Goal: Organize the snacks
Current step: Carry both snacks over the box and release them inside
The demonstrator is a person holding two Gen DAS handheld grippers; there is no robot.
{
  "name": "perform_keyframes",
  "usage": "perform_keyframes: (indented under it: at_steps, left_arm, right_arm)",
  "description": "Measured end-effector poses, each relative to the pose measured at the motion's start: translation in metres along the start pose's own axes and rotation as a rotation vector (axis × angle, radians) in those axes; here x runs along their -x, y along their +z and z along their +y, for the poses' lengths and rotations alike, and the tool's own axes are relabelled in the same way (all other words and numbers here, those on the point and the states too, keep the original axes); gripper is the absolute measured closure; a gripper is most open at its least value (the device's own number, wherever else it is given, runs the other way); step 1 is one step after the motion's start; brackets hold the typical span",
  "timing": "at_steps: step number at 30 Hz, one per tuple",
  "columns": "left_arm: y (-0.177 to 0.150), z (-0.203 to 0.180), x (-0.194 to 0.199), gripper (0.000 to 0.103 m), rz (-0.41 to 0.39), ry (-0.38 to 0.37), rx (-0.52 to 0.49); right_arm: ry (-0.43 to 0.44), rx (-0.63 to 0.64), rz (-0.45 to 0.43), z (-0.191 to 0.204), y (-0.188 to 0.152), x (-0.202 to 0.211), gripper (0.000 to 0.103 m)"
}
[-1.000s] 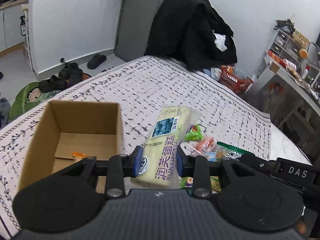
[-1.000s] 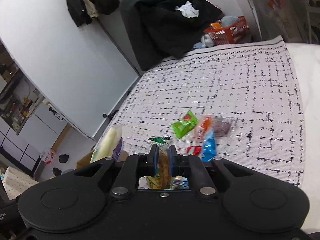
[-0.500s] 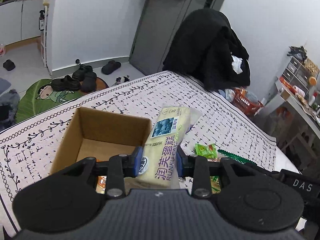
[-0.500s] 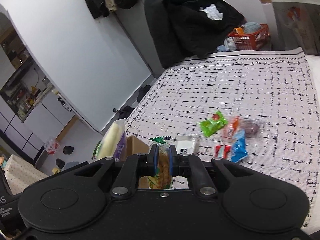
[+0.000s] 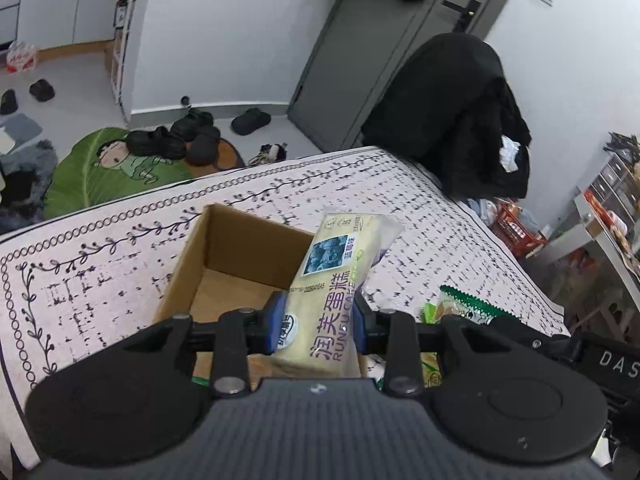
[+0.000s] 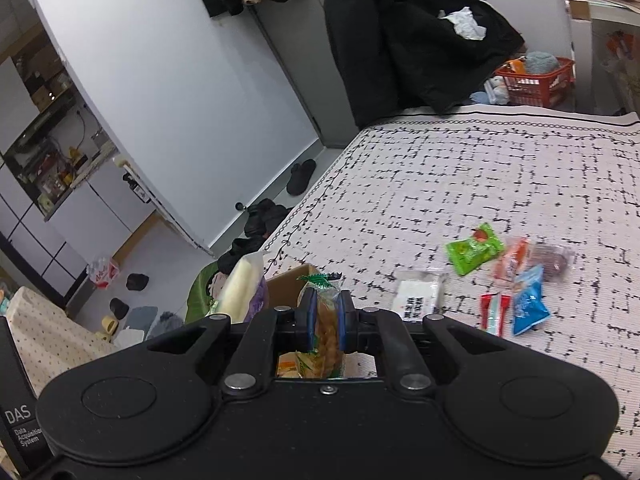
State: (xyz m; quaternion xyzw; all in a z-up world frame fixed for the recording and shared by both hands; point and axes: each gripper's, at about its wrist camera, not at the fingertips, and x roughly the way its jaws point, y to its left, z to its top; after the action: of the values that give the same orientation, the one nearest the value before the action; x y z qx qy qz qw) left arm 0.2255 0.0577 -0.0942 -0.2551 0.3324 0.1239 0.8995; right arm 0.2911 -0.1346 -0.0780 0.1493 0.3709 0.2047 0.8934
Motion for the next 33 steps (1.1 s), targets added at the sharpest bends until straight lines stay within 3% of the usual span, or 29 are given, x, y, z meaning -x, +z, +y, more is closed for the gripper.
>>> perform_keyframes:
  at_steps: [16,27,33]
  left_arm:
    - [0.008,0.042,-0.021,0.069,0.052,0.024,0.112]
    - [0.009,0.047,-0.019,0.066,0.046,0.024,0.129]
    - [0.01,0.05,-0.017,0.06,0.04,0.03,0.14]
  right_arm:
    - [-0.015,0.06,0.046,0.042,-0.003,-0.035,0.092]
    - [-0.023,0.085,0.054,0.056,-0.001,-0.047,0.092]
    - [0.016,0.06,0.074,0.062,0.006,-0.053,0.091]
